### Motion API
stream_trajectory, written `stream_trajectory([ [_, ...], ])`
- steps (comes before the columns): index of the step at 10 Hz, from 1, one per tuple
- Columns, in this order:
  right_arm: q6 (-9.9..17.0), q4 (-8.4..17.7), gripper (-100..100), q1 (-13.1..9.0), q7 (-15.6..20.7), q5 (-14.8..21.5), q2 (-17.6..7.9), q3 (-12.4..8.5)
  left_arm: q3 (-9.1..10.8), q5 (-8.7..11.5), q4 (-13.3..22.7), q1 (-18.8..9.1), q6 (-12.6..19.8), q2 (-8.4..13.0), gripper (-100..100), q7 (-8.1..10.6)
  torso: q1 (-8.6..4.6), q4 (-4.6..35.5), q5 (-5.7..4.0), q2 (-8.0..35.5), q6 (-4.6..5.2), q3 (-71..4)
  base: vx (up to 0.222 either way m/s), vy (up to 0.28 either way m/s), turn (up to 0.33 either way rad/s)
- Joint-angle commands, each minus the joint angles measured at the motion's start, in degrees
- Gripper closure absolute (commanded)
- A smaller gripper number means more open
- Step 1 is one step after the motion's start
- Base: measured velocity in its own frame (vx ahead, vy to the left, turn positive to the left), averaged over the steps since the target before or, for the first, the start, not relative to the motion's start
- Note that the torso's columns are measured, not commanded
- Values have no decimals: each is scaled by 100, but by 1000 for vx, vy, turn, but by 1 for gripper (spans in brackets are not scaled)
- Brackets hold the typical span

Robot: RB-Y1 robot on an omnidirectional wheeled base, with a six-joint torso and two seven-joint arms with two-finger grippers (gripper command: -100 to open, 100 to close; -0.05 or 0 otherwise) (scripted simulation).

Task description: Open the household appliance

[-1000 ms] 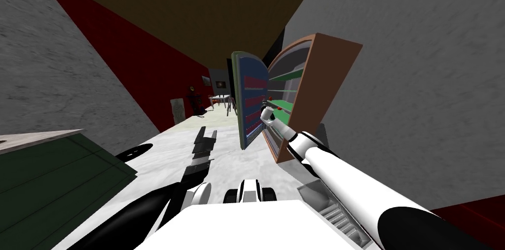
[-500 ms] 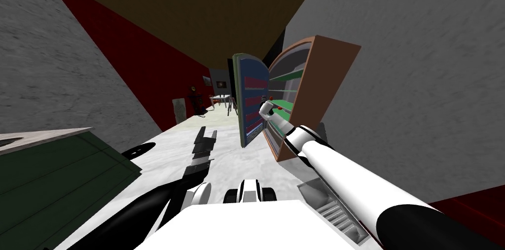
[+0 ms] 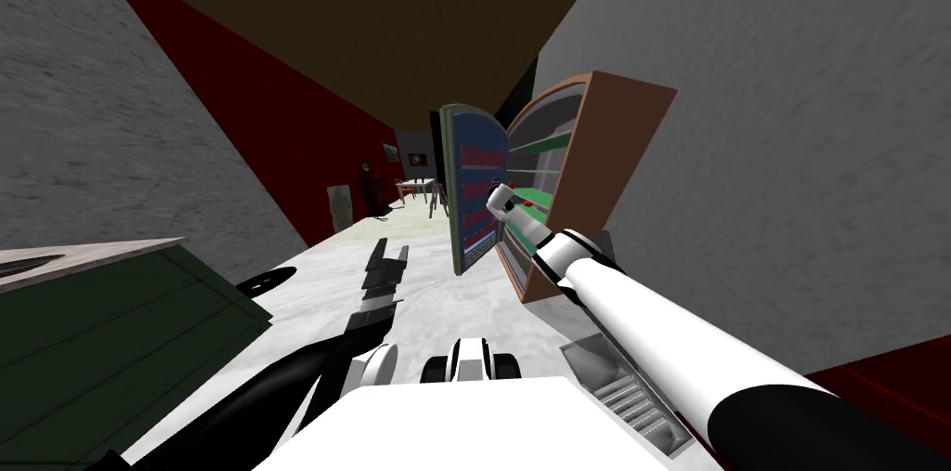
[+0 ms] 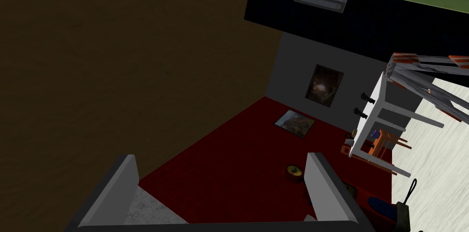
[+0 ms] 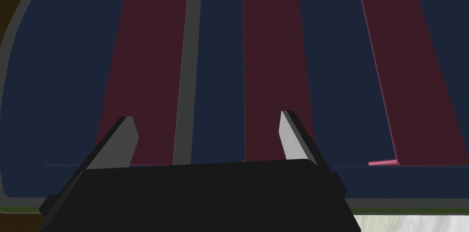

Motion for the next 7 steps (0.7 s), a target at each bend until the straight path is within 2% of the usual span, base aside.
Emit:
stream_trajectory([
  [1,-30,3,-100,-56,20,-67,-31,24,0,0,0,1,0,0,0,0,-4,-6,-1,-26,0,-16,61,-6,8],
  [2,-39,2,100,-66,28,-76,-35,27,0,0,0,1,0,0,0,0,0,-6,-1,-11,0,-10,7,-1,-1],
  [3,248,150,100,222,313,211,-321,-260,0,0,0,1,0,0,0,0,4,4,1,13,-1,7,0,162,405],
  [4,364,150,100,392,440,370,-488,-415,-2,0,0,-1,0,-2,0,0,59,5,15,19,-10,12,-11,226,358],
  [5,495,150,100,618,646,478,-745,-443,-3,0,0,-1,0,-2,0,0,58,8,20,21,-3,13,-3,127,21],
  [6,495,150,100,869,825,658,-775,-443,-1,0,0,0,0,-1,0,0,-4,7,1,17,6,11,-3,33,-61],
  [7,495,150,100,974,998,816,-775,-443,0,0,0,0,0,0,0,0,-48,3,-15,10,6,6,-4,-14,-10],
])
